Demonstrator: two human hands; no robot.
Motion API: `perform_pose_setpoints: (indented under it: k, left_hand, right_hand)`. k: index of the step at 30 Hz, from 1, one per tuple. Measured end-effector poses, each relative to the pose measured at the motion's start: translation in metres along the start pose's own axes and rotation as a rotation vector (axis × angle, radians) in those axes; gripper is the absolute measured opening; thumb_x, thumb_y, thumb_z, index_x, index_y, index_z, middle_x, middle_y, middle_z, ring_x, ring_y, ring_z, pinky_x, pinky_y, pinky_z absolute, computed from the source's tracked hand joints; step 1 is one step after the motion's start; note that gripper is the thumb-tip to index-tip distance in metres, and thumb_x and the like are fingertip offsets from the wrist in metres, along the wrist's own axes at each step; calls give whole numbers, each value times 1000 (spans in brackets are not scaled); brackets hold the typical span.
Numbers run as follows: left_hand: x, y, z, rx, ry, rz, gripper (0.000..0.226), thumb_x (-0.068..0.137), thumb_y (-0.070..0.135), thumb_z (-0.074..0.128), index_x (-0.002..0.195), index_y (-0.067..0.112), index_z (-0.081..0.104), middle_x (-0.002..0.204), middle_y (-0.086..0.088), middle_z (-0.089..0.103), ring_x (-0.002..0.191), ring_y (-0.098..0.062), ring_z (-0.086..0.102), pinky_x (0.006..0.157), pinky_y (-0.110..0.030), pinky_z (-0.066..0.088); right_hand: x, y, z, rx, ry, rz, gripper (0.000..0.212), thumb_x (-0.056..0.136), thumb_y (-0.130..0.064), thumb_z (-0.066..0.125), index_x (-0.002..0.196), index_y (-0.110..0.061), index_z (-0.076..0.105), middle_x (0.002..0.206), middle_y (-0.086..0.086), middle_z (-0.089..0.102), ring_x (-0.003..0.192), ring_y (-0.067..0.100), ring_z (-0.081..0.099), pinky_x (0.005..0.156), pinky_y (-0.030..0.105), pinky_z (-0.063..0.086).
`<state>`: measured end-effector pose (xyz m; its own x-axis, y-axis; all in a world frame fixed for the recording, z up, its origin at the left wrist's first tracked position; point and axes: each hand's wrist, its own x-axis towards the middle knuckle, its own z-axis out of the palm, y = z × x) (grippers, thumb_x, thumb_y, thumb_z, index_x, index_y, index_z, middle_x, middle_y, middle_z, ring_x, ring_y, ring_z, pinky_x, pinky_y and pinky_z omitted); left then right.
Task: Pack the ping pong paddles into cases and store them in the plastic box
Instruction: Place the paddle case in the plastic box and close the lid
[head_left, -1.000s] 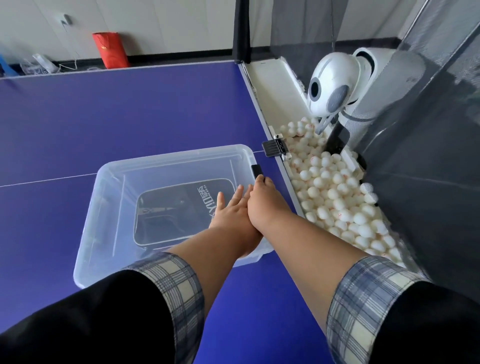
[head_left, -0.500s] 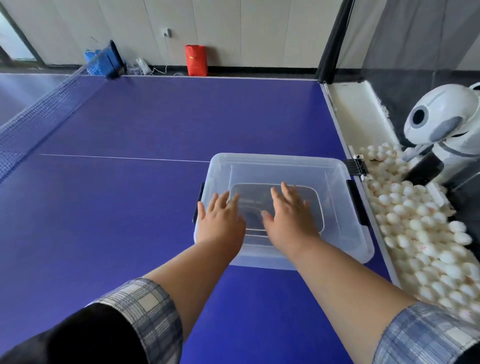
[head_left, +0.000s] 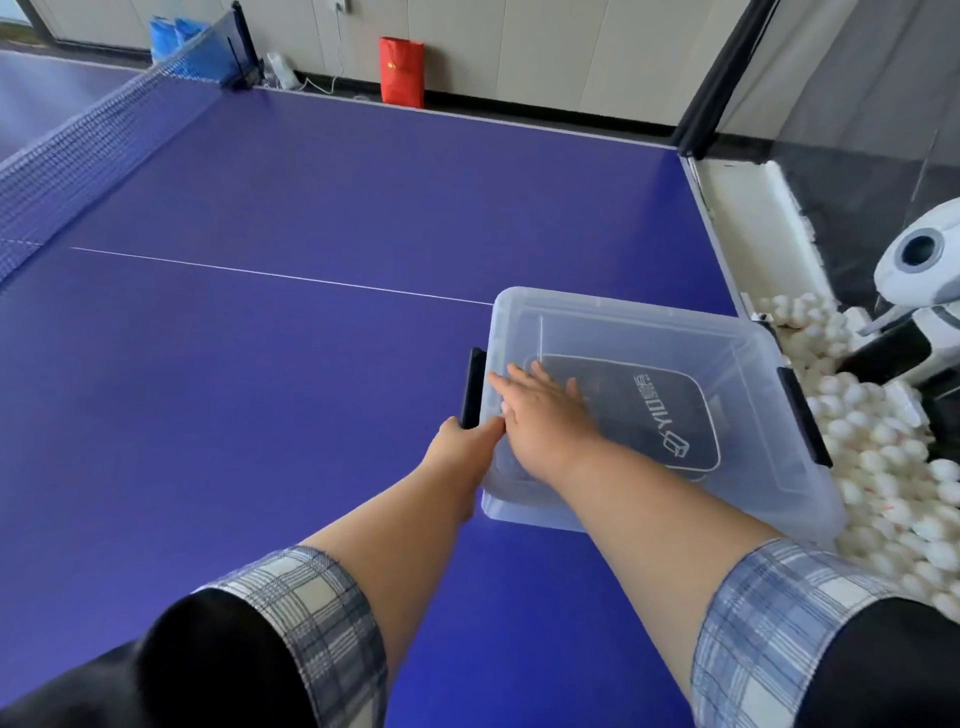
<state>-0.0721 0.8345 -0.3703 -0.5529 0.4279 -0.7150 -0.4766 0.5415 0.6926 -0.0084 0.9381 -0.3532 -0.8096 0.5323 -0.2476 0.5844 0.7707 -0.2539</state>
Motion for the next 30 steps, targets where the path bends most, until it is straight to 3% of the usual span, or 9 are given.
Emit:
perform_pose_setpoints:
  k: [3, 5, 8, 11, 14, 18, 23, 27, 30]
  left_hand:
    - [9, -5, -2, 15, 41, 247, 33, 69, 43, 68, 101, 37, 65, 89, 13, 74, 75, -4, 71, 63, -28, 54]
    - [9, -2, -1, 83, 58, 394, 26, 76, 42, 69, 102, 39, 64, 88, 18, 72, 73, 6, 66, 64, -22, 52]
    - [10, -1, 0, 153, 60, 449, 25, 82, 44, 67, 105, 41, 57, 91, 20, 69, 75, 12, 61, 60, -15, 45]
    - [9, 0, 3, 246, 64, 491, 30, 88, 41, 57, 117, 41, 54, 105, 22, 68, 87, 9, 63, 64, -12, 43]
    - [9, 1, 6, 372, 98, 486, 60, 96, 34, 49, 152, 29, 29, 140, 11, 52, 123, -13, 56, 90, -24, 44]
    - [7, 4, 8, 474, 129, 494, 56, 97, 33, 44, 152, 26, 30, 141, 5, 55, 118, -18, 59, 96, -38, 52]
    - [4, 9, 8, 546, 152, 485, 53, 98, 32, 43, 149, 22, 34, 140, 1, 55, 118, -22, 60, 96, -43, 52]
    - [3, 11, 9, 581, 172, 490, 50, 98, 30, 43, 147, 23, 36, 138, 1, 55, 116, -20, 59, 92, -35, 50]
    - [6, 12, 9, 646, 171, 505, 59, 99, 25, 48, 154, 24, 27, 150, -1, 46, 129, -21, 52, 98, -30, 42]
  right_hand:
    - [-1, 3, 8, 40, 61, -9, 49, 108, -24, 27, 157, -30, 28, 166, -5, 24, 155, 18, 7, 122, 54, 3]
    - [-2, 5, 10, 122, 110, -7, 48, 109, -29, 26, 156, -26, 32, 164, -5, 29, 155, 16, 11, 123, 51, 3]
    - [-4, 7, 9, 230, 149, 0, 50, 108, -35, 22, 155, -23, 36, 163, -5, 33, 154, 15, 14, 124, 48, 2]
    - [-4, 7, 9, 133, 97, -13, 57, 106, -44, 17, 159, -23, 25, 166, -5, 25, 155, 15, 8, 124, 49, 0]
    - [-2, 7, 11, 61, 68, -15, 64, 102, -54, 11, 161, -27, 14, 168, -7, 17, 155, 13, 2, 124, 49, -3]
    - [-1, 9, 13, 71, 82, -14, 68, 99, -58, 7, 160, -29, 10, 168, -8, 16, 155, 13, 2, 124, 48, -4]
    - [-2, 9, 12, 81, 66, -10, 67, 100, -59, 9, 160, -29, 10, 168, -8, 13, 155, 11, 1, 124, 47, -4]
    - [-3, 8, 9, 100, 57, -6, 66, 102, -58, 12, 161, -27, 7, 169, -8, 10, 155, 11, 0, 124, 47, -4]
    - [-3, 8, 8, 105, 55, -11, 64, 103, -56, 12, 161, -29, 6, 169, -7, 7, 155, 12, 0, 124, 48, -5]
